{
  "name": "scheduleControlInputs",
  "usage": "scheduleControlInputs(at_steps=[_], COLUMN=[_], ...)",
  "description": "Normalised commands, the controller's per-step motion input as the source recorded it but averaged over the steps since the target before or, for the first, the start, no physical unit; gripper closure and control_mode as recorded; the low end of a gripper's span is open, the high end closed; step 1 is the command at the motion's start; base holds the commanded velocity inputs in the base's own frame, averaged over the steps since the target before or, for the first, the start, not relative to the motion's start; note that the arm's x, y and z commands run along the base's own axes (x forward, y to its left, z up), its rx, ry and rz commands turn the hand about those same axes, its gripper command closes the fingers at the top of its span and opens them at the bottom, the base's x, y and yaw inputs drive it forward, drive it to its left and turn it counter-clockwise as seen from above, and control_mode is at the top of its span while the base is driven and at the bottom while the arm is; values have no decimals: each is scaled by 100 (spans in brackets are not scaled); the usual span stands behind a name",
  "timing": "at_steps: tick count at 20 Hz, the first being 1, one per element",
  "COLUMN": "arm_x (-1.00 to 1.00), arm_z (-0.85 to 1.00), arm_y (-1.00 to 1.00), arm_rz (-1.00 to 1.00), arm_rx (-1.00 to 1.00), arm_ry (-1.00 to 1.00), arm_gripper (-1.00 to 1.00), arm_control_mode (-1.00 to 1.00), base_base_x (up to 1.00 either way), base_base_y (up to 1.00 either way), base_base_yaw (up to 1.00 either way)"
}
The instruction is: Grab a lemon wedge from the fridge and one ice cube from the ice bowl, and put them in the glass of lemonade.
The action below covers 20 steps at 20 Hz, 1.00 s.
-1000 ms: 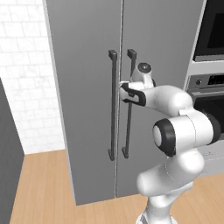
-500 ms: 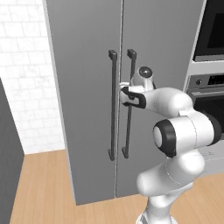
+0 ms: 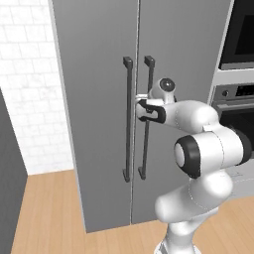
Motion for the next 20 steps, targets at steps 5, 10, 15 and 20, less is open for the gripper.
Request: scheduleControlInputs(at_steps=[5, 10, 15, 20], arm_x=[27, 15, -12, -38], arm_z=[0, 0, 0, 1], arm_y=[0, 0, -18, -54], arm_rz=[1, 0, -4, -12], arm_rx=[0, 0, 0, 5], arm_ry=[0, 0, 0, 0], arm_gripper=[100, 100, 100, 100], arm_control_mode=[-100, -100, -100, -100], base_base_x=[0, 0, 0, 0], base_base_y=[0, 0, 0, 0], base_base_yaw=[0, 0, 0, 0])
